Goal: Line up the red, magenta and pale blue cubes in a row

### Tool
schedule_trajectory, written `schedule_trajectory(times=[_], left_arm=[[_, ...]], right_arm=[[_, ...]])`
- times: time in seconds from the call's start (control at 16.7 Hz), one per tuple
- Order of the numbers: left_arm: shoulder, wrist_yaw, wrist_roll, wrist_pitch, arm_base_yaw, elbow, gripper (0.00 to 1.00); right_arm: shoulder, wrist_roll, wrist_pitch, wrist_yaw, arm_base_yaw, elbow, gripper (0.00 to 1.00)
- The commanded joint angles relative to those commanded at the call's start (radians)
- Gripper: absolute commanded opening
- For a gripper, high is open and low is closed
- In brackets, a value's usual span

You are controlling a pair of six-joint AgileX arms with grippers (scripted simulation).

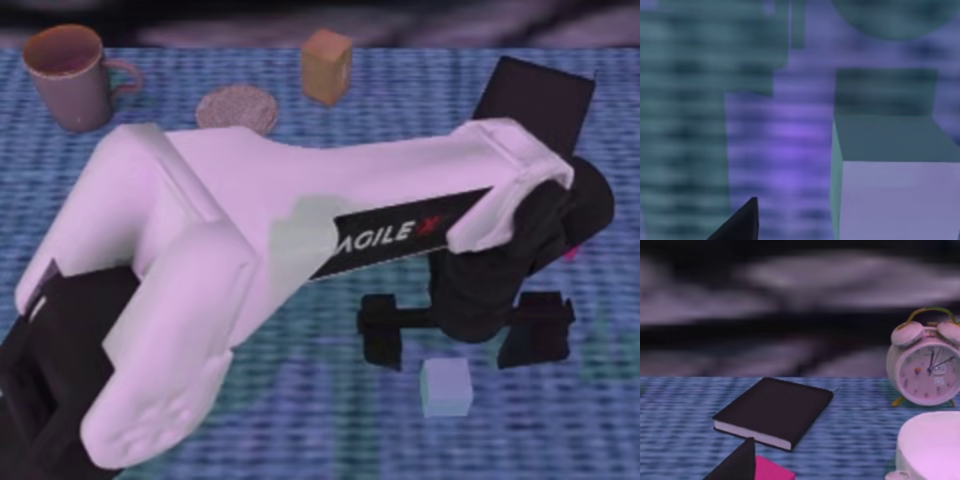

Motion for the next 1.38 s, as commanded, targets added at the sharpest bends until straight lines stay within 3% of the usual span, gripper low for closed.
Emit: schedule_trajectory(times=[0.24, 0.72, 1.02, 1.38], left_arm=[[-0.032, 0.001, 0.000, -0.121, 0.006, 0.089, 1.00], [-0.091, -0.003, 0.011, -0.089, 0.034, 0.035, 1.00], [-0.395, -0.010, 0.072, 0.079, 0.190, -0.241, 1.00], [-1.039, -0.014, 0.261, 0.393, 0.475, -0.791, 1.00]], right_arm=[[0.000, 0.000, 0.000, 0.000, 0.000, 0.000, 1.00], [0.059, -0.026, -0.040, -0.003, 0.008, 0.059, 1.00], [0.350, -0.138, -0.217, -0.003, 0.030, 0.342, 1.00], [0.997, -0.346, -0.551, 0.004, 0.066, 0.872, 1.00]])
